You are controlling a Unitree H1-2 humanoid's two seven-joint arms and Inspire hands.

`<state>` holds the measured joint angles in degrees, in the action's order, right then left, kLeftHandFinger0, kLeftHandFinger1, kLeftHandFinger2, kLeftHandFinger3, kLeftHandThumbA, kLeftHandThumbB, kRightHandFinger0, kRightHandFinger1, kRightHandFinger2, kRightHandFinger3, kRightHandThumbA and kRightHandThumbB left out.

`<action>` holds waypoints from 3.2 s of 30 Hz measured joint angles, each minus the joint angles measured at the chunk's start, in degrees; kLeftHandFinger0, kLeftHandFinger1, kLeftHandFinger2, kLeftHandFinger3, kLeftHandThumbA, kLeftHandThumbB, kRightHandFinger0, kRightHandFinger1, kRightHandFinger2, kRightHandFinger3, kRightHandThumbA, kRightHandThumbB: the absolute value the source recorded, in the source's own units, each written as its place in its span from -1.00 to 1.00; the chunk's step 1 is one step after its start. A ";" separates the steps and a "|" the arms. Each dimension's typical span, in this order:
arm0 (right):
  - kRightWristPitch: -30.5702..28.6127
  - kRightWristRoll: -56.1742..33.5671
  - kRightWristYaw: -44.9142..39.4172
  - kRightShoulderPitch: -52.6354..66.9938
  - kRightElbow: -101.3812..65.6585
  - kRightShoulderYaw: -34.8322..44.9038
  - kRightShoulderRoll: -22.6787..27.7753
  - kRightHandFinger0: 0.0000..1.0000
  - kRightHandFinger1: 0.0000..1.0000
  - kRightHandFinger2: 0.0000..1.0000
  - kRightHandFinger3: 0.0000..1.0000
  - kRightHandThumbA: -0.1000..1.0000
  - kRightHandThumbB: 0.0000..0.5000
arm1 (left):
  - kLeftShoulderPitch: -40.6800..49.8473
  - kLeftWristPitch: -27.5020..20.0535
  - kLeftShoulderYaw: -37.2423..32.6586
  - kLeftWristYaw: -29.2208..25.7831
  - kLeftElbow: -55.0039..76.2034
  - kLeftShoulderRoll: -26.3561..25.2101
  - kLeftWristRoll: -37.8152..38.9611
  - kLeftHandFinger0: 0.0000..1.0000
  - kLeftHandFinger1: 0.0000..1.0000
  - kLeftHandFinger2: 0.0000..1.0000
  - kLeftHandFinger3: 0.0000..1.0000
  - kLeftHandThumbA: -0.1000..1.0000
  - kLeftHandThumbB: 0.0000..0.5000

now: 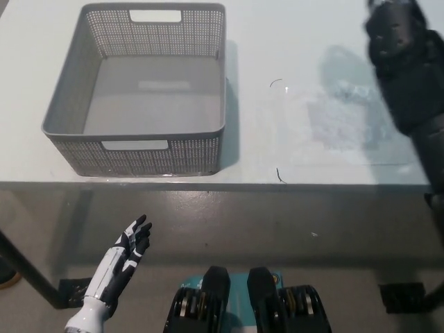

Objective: Use the right hand to pick up a webcam and put it into a container on the left side

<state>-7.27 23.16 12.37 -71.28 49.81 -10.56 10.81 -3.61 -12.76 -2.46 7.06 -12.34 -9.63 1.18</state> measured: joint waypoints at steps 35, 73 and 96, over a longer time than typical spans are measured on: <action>-0.92 1.10 1.45 -9.75 31.03 -8.66 -23.76 -1.00 -0.34 0.51 0.45 -1.00 -0.22 | 0.70 0.10 -0.41 0.78 0.66 0.02 -0.17 1.00 1.00 1.00 1.00 0.70 -0.87; 4.42 -0.52 -10.21 -8.31 19.12 -6.27 -15.33 1.00 1.00 1.00 1.00 1.00 0.27 | -0.16 1.31 -1.35 0.85 2.10 -0.08 -1.46 1.00 1.00 1.00 1.00 0.63 -0.80; 10.41 -4.71 -13.01 24.34 -32.21 2.60 -5.13 1.00 1.00 1.00 1.00 1.00 -0.08 | 0.06 1.81 -1.22 0.82 0.33 -0.08 -1.32 1.00 1.00 1.00 1.00 0.69 -0.88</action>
<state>3.14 18.45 -0.63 -46.94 17.60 -7.96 5.68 -3.56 -10.95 -3.68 7.88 -12.01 -9.70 -0.14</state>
